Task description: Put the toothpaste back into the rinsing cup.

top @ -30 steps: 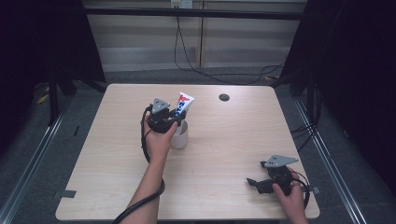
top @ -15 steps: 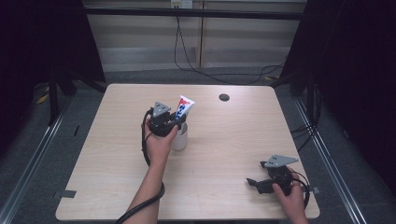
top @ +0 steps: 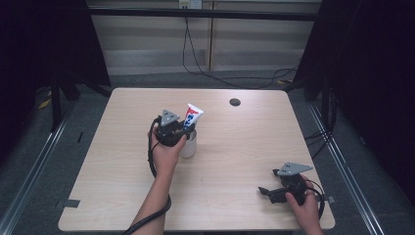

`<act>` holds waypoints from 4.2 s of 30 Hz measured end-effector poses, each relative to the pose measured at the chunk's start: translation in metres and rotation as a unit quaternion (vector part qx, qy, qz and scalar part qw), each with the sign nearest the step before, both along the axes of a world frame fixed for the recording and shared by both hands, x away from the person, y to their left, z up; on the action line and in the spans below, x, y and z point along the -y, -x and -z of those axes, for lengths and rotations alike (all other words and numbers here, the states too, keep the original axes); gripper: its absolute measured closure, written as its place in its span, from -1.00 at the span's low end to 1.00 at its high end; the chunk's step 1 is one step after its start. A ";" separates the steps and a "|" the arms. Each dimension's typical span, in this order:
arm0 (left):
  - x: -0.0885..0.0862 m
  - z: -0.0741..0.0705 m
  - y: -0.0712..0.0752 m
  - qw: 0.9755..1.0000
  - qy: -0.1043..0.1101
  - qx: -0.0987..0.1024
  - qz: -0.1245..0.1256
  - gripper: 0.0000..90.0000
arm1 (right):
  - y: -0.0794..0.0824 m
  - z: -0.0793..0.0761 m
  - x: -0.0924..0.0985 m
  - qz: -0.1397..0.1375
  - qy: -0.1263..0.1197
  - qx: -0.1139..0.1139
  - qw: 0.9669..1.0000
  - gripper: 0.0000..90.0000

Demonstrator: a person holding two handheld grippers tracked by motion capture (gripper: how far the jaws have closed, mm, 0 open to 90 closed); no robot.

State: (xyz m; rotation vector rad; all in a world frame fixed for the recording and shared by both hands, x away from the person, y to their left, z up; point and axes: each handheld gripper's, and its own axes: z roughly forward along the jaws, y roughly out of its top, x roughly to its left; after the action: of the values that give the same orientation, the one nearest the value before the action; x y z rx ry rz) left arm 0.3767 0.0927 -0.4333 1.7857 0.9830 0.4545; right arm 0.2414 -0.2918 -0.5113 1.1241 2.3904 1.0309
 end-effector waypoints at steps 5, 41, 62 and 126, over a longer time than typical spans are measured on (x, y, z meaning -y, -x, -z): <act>-0.003 0.004 0.003 1.000 -0.015 -0.005 0.002 0.40 | 0.000 0.000 0.000 -0.003 0.000 0.000 1.000 -0.78; -0.006 0.012 0.016 0.998 -0.057 -0.007 0.015 0.30 | 0.000 0.000 0.000 -0.003 0.000 0.000 1.000 -0.78; -0.007 0.004 0.018 0.999 -0.052 -0.011 0.013 -0.21 | 0.000 0.000 0.000 -0.003 0.000 0.000 1.000 -0.78; -0.032 -0.015 0.036 0.998 -0.036 -0.045 0.017 -0.64 | 0.000 0.000 0.000 -0.003 0.000 0.000 1.000 -0.78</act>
State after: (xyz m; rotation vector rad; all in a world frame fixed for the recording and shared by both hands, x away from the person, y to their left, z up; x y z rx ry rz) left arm 0.3404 0.1244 -0.4180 1.8991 1.0078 0.3939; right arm 0.2417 -0.2917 -0.5114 1.1176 2.3948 1.0318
